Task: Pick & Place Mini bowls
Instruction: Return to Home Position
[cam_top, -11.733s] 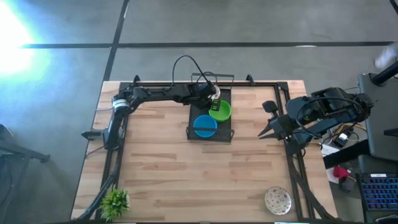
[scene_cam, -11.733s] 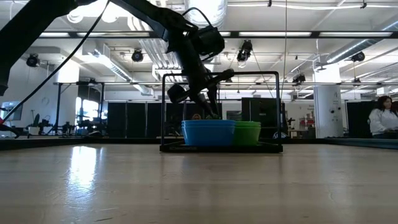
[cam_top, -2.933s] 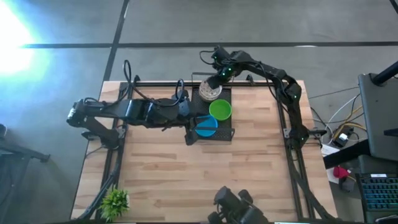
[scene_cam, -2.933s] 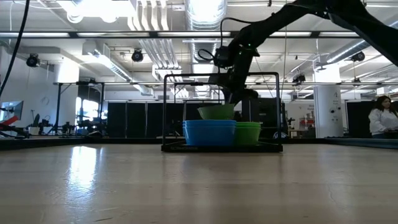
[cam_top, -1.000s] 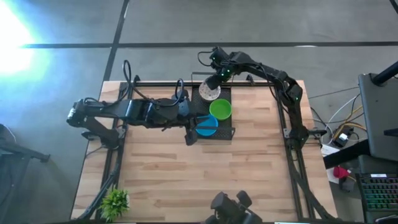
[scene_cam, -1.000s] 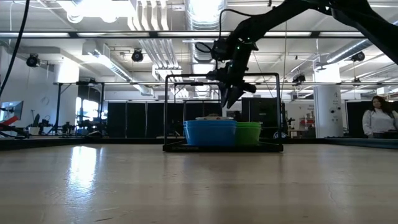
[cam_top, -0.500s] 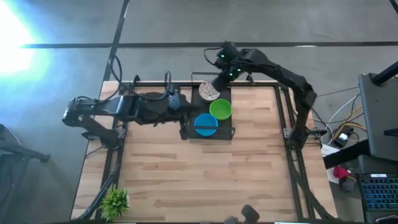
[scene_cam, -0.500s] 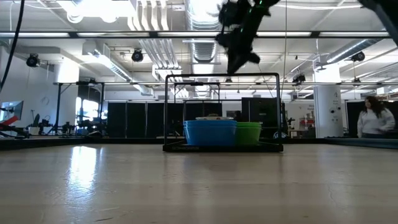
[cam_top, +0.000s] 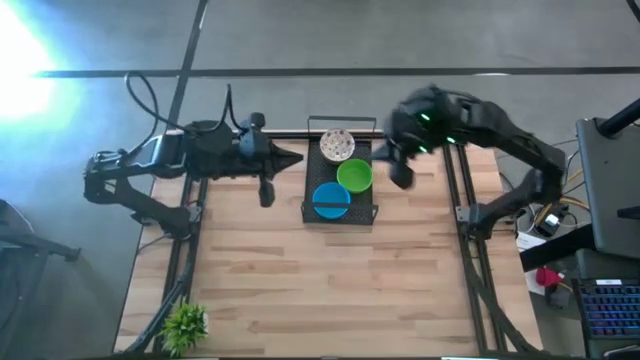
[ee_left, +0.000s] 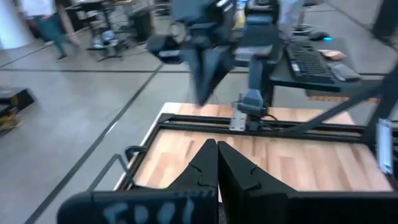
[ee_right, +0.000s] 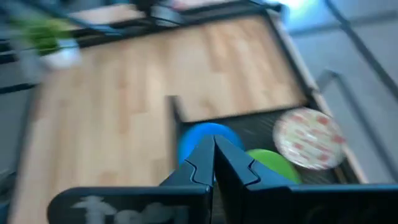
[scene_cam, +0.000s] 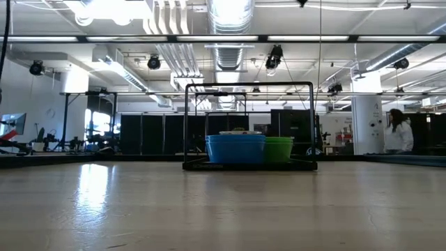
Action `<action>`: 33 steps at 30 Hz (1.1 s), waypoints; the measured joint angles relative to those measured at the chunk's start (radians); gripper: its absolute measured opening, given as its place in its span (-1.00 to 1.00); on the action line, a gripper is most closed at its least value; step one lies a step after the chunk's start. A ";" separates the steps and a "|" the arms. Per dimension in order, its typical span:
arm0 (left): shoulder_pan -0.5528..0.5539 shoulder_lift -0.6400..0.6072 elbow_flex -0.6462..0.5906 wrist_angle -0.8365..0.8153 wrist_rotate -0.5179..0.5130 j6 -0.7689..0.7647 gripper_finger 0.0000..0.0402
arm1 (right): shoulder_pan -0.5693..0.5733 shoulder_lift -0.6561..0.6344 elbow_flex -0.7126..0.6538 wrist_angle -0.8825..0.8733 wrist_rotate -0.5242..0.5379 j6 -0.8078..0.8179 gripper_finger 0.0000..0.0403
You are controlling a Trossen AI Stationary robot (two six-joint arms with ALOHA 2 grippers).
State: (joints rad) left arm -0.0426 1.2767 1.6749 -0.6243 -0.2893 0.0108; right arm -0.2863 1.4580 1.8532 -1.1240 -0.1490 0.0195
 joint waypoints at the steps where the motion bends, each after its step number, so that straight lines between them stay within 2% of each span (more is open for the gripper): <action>1: 0.008 -0.011 -0.008 0.001 0.029 0.011 -1.00 | 0.028 -0.028 -0.012 0.000 -0.018 -0.008 -0.96; 4: 0.031 -0.049 -0.051 0.001 0.089 0.022 -1.00 | 0.111 -0.109 -0.053 -0.001 -0.063 -0.038 -0.96; 13: 0.055 -0.222 -0.274 0.121 0.092 0.014 -1.00 | 0.296 -0.343 -0.195 0.100 -0.115 -0.079 -0.96; 20: 0.055 -0.402 -0.477 0.234 0.091 -0.018 -1.00 | 0.320 -0.543 -0.353 0.271 -0.114 -0.021 -0.96; 33: 0.055 -0.720 -0.811 0.440 0.089 -0.049 -1.00 | 0.319 -0.768 -0.600 0.464 -0.113 -0.019 -0.96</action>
State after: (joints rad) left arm 0.0128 0.5572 0.8635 -0.1847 -0.2003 -0.0380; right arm 0.0326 0.6902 1.2529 -0.6599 -0.2619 0.0002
